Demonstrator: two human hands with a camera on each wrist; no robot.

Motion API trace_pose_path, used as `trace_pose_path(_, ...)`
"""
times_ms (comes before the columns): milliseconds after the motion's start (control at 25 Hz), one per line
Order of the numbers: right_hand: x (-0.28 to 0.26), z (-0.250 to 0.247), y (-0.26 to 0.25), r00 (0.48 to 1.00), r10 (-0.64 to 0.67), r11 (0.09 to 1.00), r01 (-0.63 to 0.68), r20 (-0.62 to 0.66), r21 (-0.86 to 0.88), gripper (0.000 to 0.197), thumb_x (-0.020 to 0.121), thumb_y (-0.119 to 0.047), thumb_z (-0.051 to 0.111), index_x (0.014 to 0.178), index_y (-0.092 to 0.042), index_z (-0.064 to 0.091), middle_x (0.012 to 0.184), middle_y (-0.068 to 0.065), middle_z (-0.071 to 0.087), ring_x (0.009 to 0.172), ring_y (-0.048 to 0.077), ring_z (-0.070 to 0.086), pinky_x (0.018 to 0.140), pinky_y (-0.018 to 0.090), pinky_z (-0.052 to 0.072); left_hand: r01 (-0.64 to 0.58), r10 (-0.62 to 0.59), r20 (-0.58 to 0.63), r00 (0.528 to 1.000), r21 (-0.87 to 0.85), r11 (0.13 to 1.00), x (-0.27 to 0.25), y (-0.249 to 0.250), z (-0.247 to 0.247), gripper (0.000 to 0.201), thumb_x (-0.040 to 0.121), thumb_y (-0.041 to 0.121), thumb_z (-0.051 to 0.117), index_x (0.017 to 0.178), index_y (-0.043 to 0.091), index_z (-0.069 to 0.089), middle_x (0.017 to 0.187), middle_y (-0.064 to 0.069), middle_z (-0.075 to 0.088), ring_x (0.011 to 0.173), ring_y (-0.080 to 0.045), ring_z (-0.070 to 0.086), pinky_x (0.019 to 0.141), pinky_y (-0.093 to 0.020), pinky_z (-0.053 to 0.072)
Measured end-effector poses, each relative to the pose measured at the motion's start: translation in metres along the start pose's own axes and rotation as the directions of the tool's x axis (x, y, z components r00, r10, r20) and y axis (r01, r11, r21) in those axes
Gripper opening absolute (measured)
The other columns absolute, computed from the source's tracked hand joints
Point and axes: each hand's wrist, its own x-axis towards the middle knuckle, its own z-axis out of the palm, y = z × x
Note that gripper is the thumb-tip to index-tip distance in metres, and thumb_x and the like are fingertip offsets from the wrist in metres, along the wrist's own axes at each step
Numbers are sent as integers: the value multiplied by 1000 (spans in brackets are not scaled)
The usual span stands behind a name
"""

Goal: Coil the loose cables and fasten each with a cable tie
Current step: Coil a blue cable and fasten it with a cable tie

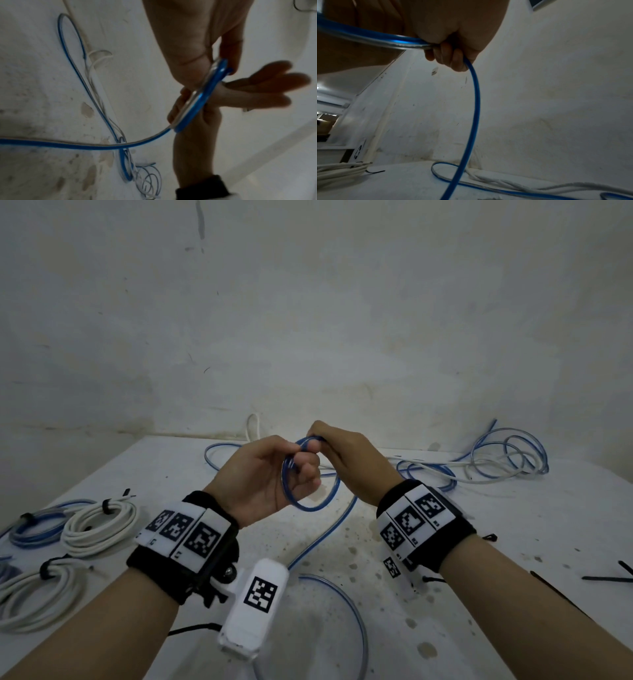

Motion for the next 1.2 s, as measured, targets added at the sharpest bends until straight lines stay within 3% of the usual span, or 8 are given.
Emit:
trace_pose_path(120,7,4,12,1000,-12,1000,12,24,-3,25,98,-30,37,95,-11,54,79,10,59,70,24,51,68,35,42,40,-40,-15,999,-10,999,4,5,3,10,71,10,50,63,14,55,51,9,23,42,-6,21,39,-15,32)
trace_pose_path(240,2,2,33,993,119,974,-113,-23,196,22,91,-41,44,90,-22,54,73,15,54,62,22,45,62,27,36,0,10,-157,988,64,998,3,10,2,30,81,29,41,54,17,45,42,9,21,41,-7,11,37,-16,18)
trace_pose_path(400,-5,-10,51,961,216,913,-136,-173,384,22,95,-7,46,81,-7,63,61,-15,57,51,-2,46,55,7,32,-76,89,-147,985,92,993,-1,7,1,32,87,27,41,57,17,50,40,10,30,36,-3,30,39,-14,33)
trace_pose_path(600,-4,2,59,918,339,840,-394,206,373,25,98,-11,38,84,-18,58,65,-1,54,59,7,53,65,26,43,-447,442,-74,894,-99,889,6,27,0,16,80,12,47,74,15,61,49,9,43,43,-1,43,53,-14,47)
trace_pose_path(720,-7,13,47,842,346,867,-456,415,201,18,96,-4,34,91,-13,50,76,0,58,69,9,55,63,15,44,-554,560,-166,812,85,828,8,45,2,22,92,24,35,75,19,48,46,9,35,38,-3,32,46,-11,35)
trace_pose_path(840,-12,22,36,758,357,827,-528,546,191,21,97,-2,28,99,-9,48,77,1,59,71,10,57,62,12,44,-526,582,-229,780,263,809,10,51,4,45,98,40,20,68,18,46,45,11,30,39,-4,25,43,-13,30)
trace_pose_path(1040,-17,8,18,578,157,724,-619,801,305,36,99,-3,28,128,-13,47,79,5,60,74,16,64,76,28,54,-419,551,-147,822,499,759,19,31,-12,31,100,12,23,82,13,49,54,9,55,56,-5,56,63,-16,50)
trace_pose_path(1200,-20,7,-2,577,153,657,-666,802,353,50,99,-4,31,144,-22,19,72,7,55,62,17,60,78,32,52,-182,533,-44,845,913,365,24,6,-36,27,99,9,31,86,15,53,72,3,67,77,-1,66,79,-8,47)
